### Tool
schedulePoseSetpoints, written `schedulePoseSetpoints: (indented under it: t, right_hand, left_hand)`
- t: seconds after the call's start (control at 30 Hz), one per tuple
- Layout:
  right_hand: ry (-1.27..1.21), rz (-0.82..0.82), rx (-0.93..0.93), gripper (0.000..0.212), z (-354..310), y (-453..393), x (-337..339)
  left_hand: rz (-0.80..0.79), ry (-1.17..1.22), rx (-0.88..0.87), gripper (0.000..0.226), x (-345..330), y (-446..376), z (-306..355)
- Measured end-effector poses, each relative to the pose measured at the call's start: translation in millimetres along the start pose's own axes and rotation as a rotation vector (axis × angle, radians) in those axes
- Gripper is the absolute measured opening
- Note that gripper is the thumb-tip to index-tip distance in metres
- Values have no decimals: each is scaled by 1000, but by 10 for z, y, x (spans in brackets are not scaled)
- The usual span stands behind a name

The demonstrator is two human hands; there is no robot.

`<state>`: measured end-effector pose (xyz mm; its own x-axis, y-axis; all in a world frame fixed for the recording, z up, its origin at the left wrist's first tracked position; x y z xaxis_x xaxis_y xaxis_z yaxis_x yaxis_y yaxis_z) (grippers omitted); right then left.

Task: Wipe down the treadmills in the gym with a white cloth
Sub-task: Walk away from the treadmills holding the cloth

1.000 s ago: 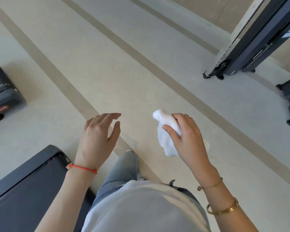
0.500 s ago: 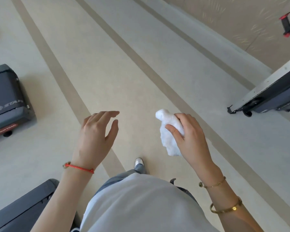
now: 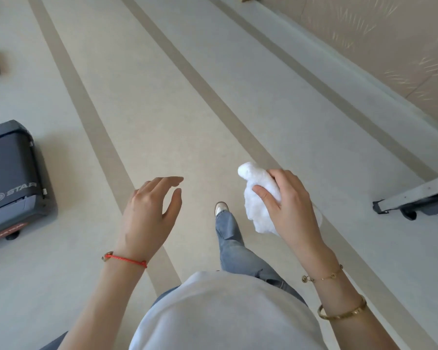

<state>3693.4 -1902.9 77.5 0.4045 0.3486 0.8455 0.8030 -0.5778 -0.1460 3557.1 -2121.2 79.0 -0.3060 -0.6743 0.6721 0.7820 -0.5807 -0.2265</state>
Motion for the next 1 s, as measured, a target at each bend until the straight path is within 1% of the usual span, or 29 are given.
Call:
schedulePoseSetpoints:
  t: [0.17, 0.37, 0.57, 0.8, 1.0]
  right_hand:
    - [-15, -2, 55, 22, 39, -1277, -210]
    - [-18, -59, 135, 18, -61, -2857, -421]
    - [-8, -121, 205, 18, -263, -4123, -726]
    - [-15, -151, 225, 18, -406, -5564, -1285]
    - [-20, -111, 225, 18, -723, -7065, -1707]
  left_hand:
    - [46, -6, 60, 21, -119, -1100, -232]
    - [123, -29, 119, 21, -90, -2436, -468]
    - [184, -48, 184, 21, -46, -3562, -781]
    - [219, -16, 224, 21, -100, -4912, -1414]
    - [214, -17, 202, 22, 85, -6384, -2001]
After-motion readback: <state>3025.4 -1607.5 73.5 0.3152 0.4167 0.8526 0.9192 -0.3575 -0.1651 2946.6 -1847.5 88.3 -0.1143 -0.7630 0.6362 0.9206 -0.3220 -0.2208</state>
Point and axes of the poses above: each hand's wrist, its own y-axis away from the middle knuckle, its own x-axis out of the back of the hand, z = x × y, the point moved 1 cm from there along -y, towards the middle knuckle, and after that the axes turned 9 degrees about y, right-handed, at the moved point
